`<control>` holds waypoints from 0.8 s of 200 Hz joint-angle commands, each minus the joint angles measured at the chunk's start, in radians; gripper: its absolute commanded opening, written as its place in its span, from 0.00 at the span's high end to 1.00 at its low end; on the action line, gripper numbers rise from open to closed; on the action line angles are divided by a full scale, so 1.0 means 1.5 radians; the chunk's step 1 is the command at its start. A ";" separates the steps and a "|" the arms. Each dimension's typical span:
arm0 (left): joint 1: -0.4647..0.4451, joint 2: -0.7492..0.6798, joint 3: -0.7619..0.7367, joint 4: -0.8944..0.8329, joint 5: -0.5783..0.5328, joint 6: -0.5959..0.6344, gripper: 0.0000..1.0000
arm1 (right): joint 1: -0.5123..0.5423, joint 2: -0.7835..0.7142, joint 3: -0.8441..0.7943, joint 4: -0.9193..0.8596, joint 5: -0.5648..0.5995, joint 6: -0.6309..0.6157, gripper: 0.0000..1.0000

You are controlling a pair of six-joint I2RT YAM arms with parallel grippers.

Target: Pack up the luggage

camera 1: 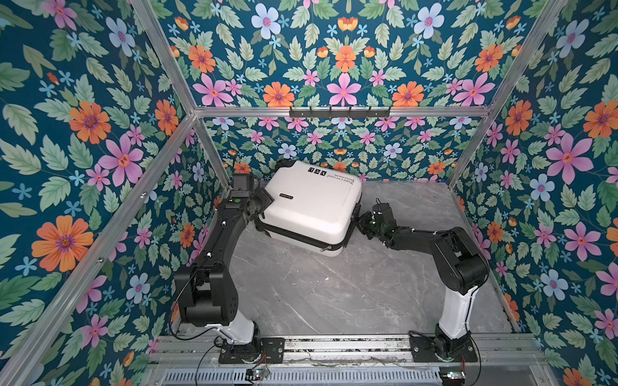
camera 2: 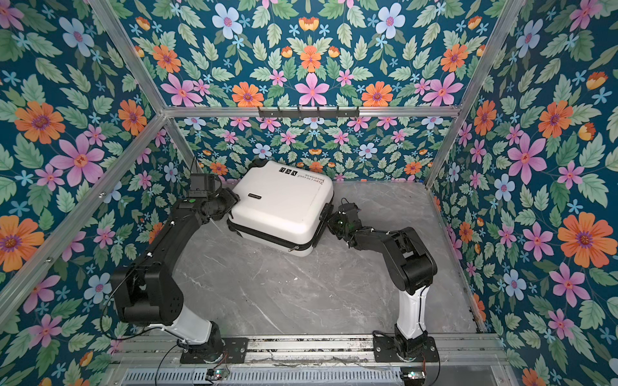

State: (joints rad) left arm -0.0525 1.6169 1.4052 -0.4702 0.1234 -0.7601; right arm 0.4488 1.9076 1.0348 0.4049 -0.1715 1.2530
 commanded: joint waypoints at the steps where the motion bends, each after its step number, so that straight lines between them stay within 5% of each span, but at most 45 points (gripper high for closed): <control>1: -0.003 0.041 0.015 -0.073 0.023 -0.011 0.31 | 0.037 -0.025 -0.044 0.002 -0.023 0.069 0.94; 64: -0.011 0.094 0.030 0.005 0.107 -0.003 0.31 | 0.164 -0.089 -0.143 0.034 0.040 0.113 0.97; 124: -0.070 0.063 -0.018 0.079 0.165 0.048 0.30 | 0.180 -0.159 -0.201 0.011 0.062 0.104 0.87; 160: -0.106 0.079 -0.024 0.096 0.180 0.056 0.30 | 0.198 -0.192 -0.218 -0.002 0.056 0.087 0.89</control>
State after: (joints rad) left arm -0.1699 1.7000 1.3655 -0.1825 0.1875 -0.7166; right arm 0.7193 1.6344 0.7204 0.4049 0.0105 1.4548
